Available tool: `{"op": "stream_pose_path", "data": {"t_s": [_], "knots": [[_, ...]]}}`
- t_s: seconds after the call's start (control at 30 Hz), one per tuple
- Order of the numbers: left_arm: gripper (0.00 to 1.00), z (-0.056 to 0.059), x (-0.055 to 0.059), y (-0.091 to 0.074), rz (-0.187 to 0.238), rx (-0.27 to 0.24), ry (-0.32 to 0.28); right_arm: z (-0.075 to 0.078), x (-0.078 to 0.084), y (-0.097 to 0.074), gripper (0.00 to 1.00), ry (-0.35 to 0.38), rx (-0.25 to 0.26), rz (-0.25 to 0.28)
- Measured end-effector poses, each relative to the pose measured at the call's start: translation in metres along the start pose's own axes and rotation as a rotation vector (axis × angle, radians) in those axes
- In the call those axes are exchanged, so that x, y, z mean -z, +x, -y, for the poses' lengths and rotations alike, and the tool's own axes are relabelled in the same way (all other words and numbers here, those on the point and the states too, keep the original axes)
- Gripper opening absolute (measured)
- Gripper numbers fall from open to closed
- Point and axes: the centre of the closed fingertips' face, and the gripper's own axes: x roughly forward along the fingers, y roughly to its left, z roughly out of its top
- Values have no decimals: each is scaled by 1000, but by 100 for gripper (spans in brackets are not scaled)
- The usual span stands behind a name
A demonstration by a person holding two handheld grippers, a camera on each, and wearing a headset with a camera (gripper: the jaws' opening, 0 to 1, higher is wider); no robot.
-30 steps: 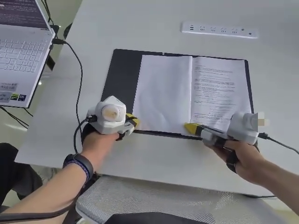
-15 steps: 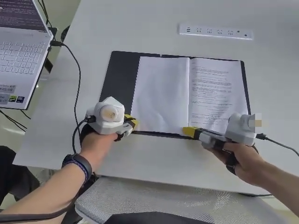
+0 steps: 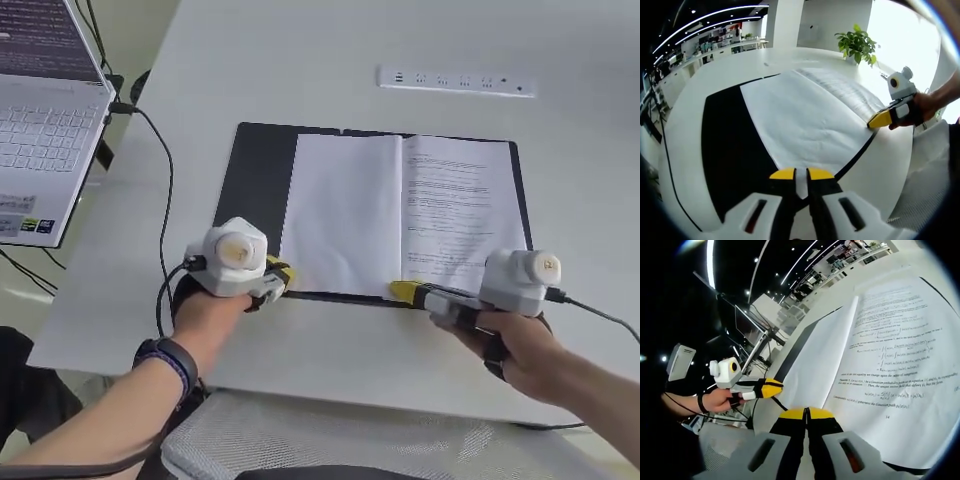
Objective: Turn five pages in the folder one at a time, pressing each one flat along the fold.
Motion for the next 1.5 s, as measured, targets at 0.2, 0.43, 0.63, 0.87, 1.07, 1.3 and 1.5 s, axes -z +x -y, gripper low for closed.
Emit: {"op": "stream_pose_path", "data": {"t_s": [0.2,0.43,0.63,0.87,1.07,1.3,1.5], "knots": [[14,3,2,2,-9,27,-12,-1,-2,-6,4,-6,7,4],[20,6,-3,-2,13,32,-11,0,-11,-19,11,-21,22,29],[23,8,-11,-6,29,35,-1,2,-17,-31,15,-32,39,57],[28,16,-19,-12,47,65,-9,3,-25,-44,20,-64,73,71],[33,19,-29,-18,61,67,1,6,-36,-61,27,-146,120,51],[37,17,-46,-30,100,59,6,18,-52,-86,35,-209,182,60],[42,16,-60,-42,125,52,8,20,-67,-110,40,-253,223,98]]}}
